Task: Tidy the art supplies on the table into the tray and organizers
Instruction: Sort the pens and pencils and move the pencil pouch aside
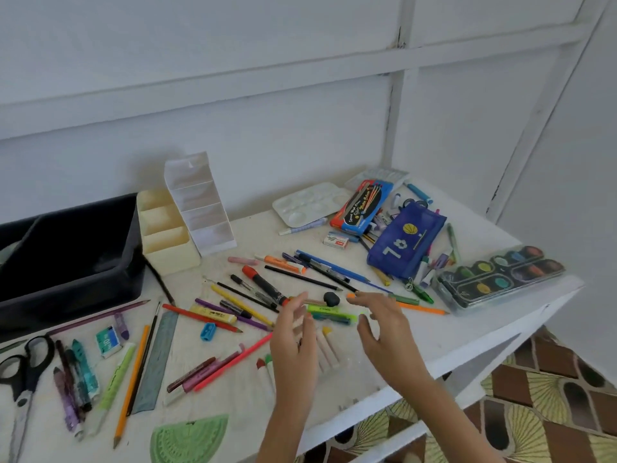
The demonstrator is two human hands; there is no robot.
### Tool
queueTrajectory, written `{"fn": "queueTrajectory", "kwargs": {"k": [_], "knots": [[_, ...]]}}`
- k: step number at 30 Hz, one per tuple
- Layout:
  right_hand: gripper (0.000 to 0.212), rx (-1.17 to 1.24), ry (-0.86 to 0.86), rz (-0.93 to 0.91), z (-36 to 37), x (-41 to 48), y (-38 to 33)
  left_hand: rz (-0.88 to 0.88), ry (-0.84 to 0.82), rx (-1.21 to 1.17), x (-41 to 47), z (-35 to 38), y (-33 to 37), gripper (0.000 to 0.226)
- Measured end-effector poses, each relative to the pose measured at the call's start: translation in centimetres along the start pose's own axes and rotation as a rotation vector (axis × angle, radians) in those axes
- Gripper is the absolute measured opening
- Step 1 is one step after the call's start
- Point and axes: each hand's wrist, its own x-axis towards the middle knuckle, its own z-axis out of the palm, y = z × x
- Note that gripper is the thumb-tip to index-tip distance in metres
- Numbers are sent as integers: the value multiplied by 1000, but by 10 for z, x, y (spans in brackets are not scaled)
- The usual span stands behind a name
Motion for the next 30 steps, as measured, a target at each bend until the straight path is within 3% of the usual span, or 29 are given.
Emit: {"fn": "queueTrajectory", "kwargs": {"k": [7,10,15,20,24,26,30], "knots": [[30,49,85,199,-68,105,72,-194,-128,-110,39,100,34,30],[30,44,94,189,-89,143,105,-247,-113,-71,52,133,39,33],[37,-145,-57,148,-104,190,155,-292,-18,-8,65,177,36,41],[52,-304,-195,176,-102,214,185,-337,162,290,62,208,35,48],[47,-329,-203,186,-99,222,196,-388,223,278,64,222,35,46],[41,-276,-142,195,-100,226,195,-352,282,224,67,225,33,45],[33,87,-19,219,-104,242,186,-244,408,102,80,224,35,40]]}}
